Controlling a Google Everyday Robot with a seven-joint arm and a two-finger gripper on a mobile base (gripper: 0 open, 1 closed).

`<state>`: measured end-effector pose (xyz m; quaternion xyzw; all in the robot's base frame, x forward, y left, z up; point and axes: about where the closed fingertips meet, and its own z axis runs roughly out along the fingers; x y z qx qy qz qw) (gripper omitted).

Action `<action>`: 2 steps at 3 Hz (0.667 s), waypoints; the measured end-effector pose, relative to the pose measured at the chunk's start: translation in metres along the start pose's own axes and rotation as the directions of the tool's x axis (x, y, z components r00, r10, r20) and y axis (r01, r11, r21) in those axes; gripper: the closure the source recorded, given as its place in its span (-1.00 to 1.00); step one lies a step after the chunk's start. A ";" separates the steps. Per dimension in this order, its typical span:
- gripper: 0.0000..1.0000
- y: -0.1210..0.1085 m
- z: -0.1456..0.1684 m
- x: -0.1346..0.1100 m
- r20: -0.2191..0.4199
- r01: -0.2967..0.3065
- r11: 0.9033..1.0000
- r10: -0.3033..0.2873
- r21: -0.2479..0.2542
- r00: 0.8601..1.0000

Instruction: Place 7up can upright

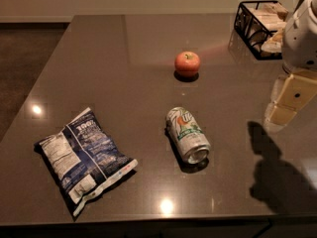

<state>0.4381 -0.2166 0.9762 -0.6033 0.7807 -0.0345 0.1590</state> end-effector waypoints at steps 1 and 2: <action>-1.00 0.000 0.000 0.000 0.000 0.000 1.000 0.000 0.000 1.000; -1.00 0.002 0.002 -0.004 0.001 -0.003 1.000 0.003 -0.019 1.000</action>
Offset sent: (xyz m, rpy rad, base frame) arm -0.0024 0.0106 -0.0088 0.0141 0.0718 0.0041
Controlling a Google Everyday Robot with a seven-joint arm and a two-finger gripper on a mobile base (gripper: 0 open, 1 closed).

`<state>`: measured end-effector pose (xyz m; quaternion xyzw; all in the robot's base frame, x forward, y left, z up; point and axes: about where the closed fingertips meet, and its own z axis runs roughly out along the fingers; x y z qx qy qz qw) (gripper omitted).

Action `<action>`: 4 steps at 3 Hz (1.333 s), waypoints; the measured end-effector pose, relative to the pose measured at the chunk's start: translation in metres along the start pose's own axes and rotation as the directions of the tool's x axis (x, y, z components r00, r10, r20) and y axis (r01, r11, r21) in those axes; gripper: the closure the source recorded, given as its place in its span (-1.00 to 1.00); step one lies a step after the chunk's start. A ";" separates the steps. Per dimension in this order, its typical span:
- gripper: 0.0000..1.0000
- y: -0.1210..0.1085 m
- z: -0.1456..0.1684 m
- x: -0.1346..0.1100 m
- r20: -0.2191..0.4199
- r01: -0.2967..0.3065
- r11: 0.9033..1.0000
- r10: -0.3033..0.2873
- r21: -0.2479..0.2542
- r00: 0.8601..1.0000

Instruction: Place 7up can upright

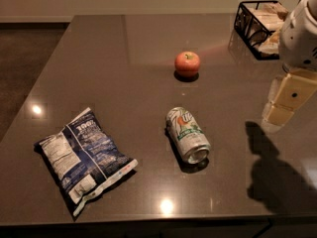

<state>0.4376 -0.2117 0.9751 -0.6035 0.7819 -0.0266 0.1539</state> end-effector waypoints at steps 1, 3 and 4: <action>-1.00 0.009 0.009 -0.017 0.027 -0.032 0.998 0.034 -0.059 0.999; -1.00 0.026 0.026 -0.062 0.063 -0.234 0.963 0.243 -0.131 0.968; -1.00 0.028 0.042 -0.081 0.018 -0.345 0.932 0.349 -0.106 0.937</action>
Offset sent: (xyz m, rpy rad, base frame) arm -0.0105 0.0777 -0.0244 0.2025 0.2145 -0.1855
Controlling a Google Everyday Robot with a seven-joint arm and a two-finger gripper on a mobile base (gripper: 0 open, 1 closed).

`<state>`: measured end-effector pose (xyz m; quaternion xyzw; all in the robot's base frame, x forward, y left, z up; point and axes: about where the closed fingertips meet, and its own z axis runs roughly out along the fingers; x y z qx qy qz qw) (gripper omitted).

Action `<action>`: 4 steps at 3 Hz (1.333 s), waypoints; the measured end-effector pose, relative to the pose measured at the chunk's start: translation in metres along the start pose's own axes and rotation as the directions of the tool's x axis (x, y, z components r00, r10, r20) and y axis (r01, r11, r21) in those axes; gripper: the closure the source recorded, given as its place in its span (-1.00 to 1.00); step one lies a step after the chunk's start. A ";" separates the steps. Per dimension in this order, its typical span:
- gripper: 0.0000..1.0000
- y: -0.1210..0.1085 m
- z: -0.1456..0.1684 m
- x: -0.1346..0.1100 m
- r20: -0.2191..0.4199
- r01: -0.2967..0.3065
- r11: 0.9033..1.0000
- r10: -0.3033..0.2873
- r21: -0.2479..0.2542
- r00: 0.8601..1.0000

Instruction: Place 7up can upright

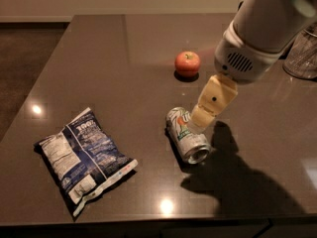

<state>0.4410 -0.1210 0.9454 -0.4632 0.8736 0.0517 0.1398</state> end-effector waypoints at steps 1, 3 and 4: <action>-1.00 0.002 0.024 -0.011 -0.078 -0.103 0.995 0.103 0.010 0.992; -1.00 0.012 0.063 -0.023 -0.166 -0.276 0.961 0.271 -0.008 0.948; -1.00 0.015 0.082 -0.023 -0.193 -0.328 0.944 0.318 -0.022 0.928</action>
Offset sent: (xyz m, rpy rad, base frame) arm 0.0146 0.0427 -0.0638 -0.1053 0.2293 -0.3297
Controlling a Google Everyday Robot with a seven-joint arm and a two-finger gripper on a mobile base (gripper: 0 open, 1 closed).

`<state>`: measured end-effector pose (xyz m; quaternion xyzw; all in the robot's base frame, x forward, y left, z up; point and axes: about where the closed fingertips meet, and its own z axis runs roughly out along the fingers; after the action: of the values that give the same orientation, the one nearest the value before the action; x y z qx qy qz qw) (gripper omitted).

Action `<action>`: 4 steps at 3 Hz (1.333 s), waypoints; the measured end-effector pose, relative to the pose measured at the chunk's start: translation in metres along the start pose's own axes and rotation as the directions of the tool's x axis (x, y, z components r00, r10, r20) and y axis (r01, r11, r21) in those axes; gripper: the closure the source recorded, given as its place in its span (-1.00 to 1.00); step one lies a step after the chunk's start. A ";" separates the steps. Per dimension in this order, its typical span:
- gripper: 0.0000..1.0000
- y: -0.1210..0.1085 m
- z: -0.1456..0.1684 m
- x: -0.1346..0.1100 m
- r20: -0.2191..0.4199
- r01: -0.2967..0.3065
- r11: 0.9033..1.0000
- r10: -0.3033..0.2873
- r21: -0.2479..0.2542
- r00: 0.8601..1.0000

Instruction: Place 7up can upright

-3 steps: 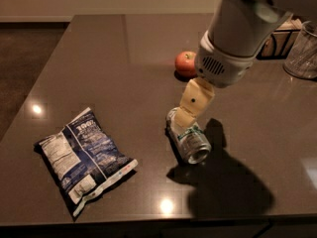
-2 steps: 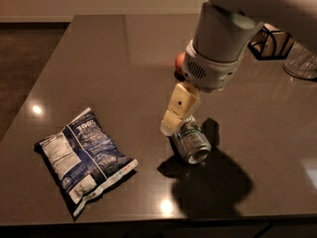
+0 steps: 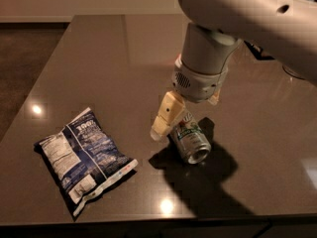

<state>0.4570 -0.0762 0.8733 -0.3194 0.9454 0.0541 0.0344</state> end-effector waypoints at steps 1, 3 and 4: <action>-1.00 0.004 0.014 -0.003 -0.017 -0.034 0.999 0.034 -0.007 0.999; -0.16 0.006 0.020 -0.010 -0.017 -0.045 0.999 0.045 -0.002 0.999; 0.27 0.005 0.013 -0.011 0.023 -0.004 1.000 0.004 0.000 1.000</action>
Offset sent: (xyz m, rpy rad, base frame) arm 0.0046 0.0131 -0.0257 -0.0187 0.0508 -0.0775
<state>0.4630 -0.0635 0.8616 -0.3167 0.9457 0.0578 0.0453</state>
